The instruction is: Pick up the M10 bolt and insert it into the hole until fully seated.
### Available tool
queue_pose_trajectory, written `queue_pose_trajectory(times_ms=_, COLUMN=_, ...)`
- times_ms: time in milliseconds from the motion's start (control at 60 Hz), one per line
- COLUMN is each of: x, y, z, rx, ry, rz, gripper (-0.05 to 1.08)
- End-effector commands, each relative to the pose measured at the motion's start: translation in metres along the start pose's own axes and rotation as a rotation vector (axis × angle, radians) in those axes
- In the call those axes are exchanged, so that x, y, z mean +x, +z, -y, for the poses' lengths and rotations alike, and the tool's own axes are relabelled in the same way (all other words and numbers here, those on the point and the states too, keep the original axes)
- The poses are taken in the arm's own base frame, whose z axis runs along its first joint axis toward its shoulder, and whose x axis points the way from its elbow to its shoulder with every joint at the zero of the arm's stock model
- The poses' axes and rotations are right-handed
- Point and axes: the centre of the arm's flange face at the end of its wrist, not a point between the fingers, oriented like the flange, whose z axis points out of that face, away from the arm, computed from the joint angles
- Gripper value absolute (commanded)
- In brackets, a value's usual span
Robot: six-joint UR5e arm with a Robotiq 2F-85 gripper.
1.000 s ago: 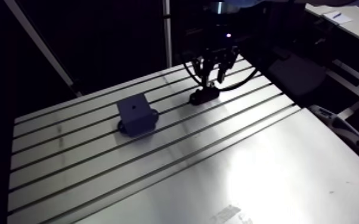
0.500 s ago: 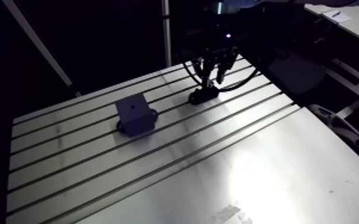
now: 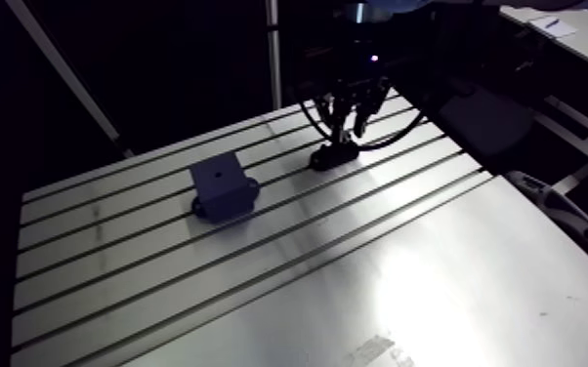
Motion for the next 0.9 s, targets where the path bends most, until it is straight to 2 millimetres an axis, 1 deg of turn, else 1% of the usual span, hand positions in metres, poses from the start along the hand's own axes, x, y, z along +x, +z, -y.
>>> queue_pose_trajectory(times_ms=17, x=0.0000, y=0.0000, z=-0.0008, rx=0.000, ry=-0.001, rz=0.000, gripper=0.54)
queue_pose_trajectory(times_ms=217, x=-0.0001, y=0.0006, z=0.0003, rx=0.001, ry=-0.003, rz=0.001, gripper=0.56)
queue_pose_trajectory(times_ms=500, x=0.0001, y=0.0006, z=0.0013, rx=0.002, ry=-0.004, rz=0.000, gripper=0.61)
queue_pose_trajectory(times_ms=700, x=0.0005, y=-0.0001, z=0.0012, rx=0.001, ry=-0.003, rz=-0.001, gripper=0.62)
queue_pose_trajectory(times_ms=900, x=0.0008, y=0.0000, z=0.0022, rx=0.002, ry=-0.004, rz=-0.001, gripper=0.65)
